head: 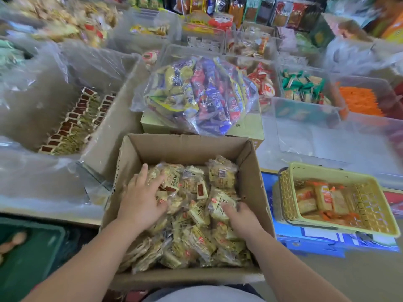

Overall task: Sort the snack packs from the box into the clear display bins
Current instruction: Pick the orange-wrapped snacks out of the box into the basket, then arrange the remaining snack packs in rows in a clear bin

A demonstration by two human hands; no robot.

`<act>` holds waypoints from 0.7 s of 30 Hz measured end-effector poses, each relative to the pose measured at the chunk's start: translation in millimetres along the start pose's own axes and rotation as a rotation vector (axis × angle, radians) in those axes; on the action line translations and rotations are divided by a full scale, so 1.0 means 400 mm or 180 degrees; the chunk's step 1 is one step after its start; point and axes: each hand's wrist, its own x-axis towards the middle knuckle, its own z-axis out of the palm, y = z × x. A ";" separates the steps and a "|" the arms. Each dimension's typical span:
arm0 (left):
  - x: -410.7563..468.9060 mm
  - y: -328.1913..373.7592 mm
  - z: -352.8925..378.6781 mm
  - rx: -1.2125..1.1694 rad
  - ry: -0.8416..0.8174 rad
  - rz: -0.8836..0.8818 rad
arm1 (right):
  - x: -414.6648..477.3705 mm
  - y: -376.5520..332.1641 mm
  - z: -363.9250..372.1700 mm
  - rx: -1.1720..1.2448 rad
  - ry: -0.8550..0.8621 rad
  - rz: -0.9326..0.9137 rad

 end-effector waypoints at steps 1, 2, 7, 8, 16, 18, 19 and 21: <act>-0.014 -0.005 -0.001 -0.0109 0.0018 -0.0007 | 0.009 0.001 0.004 0.0001 -0.0013 0.0089; -0.031 -0.011 -0.002 -0.0211 0.0019 -0.0007 | 0.017 0.002 0.006 0.0046 -0.0051 0.0147; -0.131 -0.035 0.023 -0.0552 -0.0330 -0.0054 | 0.033 0.002 0.016 0.0373 -0.0369 0.0288; -0.145 -0.036 0.031 -0.0606 -0.0513 -0.0154 | 0.036 0.002 0.019 0.0369 -0.0412 0.0296; -0.163 -0.017 0.075 -0.0257 -0.1452 -0.0421 | 0.052 -0.004 0.025 0.0717 -0.0811 0.0619; -0.156 -0.017 0.076 -0.0156 -0.1329 -0.0319 | 0.057 -0.005 0.028 0.0703 -0.0779 0.0682; -0.152 -0.018 0.074 -0.0137 -0.1272 -0.0262 | 0.058 -0.007 0.027 0.0679 -0.0777 0.0732; -0.143 -0.024 0.068 -0.0194 -0.1150 -0.0195 | 0.060 -0.014 0.026 0.0705 -0.0843 0.0868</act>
